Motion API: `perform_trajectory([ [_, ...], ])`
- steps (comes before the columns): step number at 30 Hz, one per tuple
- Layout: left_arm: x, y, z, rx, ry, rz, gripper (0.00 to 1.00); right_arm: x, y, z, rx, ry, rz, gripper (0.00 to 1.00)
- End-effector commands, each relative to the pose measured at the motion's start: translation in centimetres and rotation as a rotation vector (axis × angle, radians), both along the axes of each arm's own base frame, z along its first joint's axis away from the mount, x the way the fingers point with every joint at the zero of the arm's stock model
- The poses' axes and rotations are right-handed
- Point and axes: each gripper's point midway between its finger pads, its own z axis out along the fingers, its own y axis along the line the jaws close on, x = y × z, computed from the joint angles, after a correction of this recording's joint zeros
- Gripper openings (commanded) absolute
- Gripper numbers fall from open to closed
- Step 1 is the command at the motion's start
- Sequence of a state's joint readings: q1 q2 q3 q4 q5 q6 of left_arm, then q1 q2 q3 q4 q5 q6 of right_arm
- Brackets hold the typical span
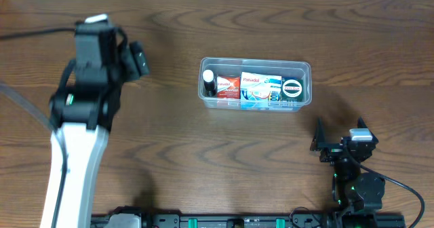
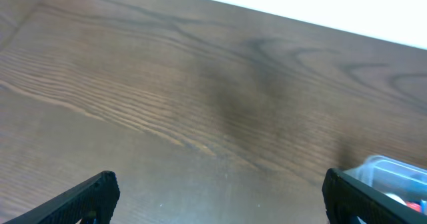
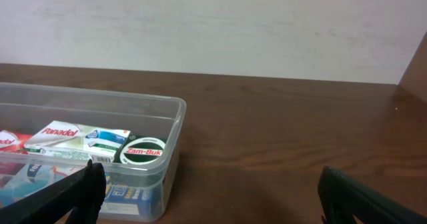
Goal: Pack container
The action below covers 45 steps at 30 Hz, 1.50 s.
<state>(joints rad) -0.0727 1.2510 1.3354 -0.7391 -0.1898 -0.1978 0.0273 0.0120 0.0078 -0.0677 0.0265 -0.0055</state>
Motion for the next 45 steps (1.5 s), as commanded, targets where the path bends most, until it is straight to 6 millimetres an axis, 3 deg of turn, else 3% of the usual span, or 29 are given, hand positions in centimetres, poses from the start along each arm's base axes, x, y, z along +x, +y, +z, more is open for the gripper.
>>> perform_trajectory([
  [1,-3.1,0.5,-0.5,0.006,-0.013,0.002,0.98,0.0,-0.3,-0.1,-0.011,0.001,-0.014,0.99],
  [9,-8.9,0.8,-4.5,-0.013,-0.116,0.012,0.98,0.0,-0.3,-0.1,-0.011,0.001,-0.014,0.99],
  [14,-10.8,1.0,-7.7,-0.052,-0.249,0.033,0.98,0.0,-0.3,-0.1,-0.011,0.001,-0.013,0.99],
  [19,-10.9,1.0,-9.6,-0.074,-0.446,0.033,0.98,0.0,-0.3,-0.1,-0.011,0.001,-0.013,0.99],
  [26,-10.6,1.0,-9.6,-0.092,-0.664,0.028,0.98,0.0,-0.3,-0.1,-0.011,0.001,-0.013,0.99],
  [45,-11.8,1.3,-10.7,-0.043,-0.672,0.019,0.98,0.0,-0.3,-0.1,-0.011,0.001,-0.013,0.99],
])
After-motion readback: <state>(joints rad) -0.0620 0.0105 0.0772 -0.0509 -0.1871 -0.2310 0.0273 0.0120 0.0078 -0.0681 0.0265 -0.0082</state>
